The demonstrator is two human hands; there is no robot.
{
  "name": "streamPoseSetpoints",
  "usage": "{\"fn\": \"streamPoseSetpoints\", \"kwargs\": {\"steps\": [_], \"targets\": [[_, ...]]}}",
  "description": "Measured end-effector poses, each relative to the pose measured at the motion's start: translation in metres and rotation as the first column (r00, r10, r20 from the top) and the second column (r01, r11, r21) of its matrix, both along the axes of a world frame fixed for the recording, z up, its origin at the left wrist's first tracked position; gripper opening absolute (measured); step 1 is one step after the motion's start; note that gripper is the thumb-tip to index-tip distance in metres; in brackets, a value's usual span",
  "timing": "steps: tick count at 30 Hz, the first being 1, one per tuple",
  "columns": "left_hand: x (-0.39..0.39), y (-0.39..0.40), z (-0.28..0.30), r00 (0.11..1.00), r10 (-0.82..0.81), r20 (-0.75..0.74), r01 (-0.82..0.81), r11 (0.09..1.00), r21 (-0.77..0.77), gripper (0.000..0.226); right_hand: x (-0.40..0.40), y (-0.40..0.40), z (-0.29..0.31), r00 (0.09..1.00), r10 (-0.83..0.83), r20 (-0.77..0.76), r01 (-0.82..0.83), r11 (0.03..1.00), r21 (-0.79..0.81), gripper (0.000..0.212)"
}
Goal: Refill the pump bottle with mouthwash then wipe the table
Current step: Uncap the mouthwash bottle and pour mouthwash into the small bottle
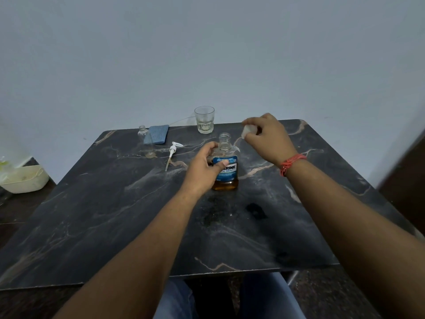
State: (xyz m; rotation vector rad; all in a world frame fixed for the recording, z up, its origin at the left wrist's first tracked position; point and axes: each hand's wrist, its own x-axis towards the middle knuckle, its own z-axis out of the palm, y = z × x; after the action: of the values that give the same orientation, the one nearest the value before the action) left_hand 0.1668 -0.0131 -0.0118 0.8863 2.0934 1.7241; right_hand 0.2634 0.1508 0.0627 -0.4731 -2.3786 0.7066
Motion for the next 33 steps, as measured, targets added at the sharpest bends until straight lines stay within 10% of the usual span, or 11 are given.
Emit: {"fn": "streamPoseSetpoints", "kwargs": {"steps": [9,33], "targets": [[-0.007,0.058,0.01,0.999,-0.039,-0.021,0.039,0.999,-0.035,0.05,0.027,0.063,-0.071,0.942,-0.194,0.272,0.197,0.98,0.017,0.028],[-0.004,0.097,0.006,1.0,-0.027,-0.002,0.027,0.999,0.018,0.051,0.028,0.089,-0.107,0.943,-0.169,0.288,0.15,0.985,0.089,0.031]]}}
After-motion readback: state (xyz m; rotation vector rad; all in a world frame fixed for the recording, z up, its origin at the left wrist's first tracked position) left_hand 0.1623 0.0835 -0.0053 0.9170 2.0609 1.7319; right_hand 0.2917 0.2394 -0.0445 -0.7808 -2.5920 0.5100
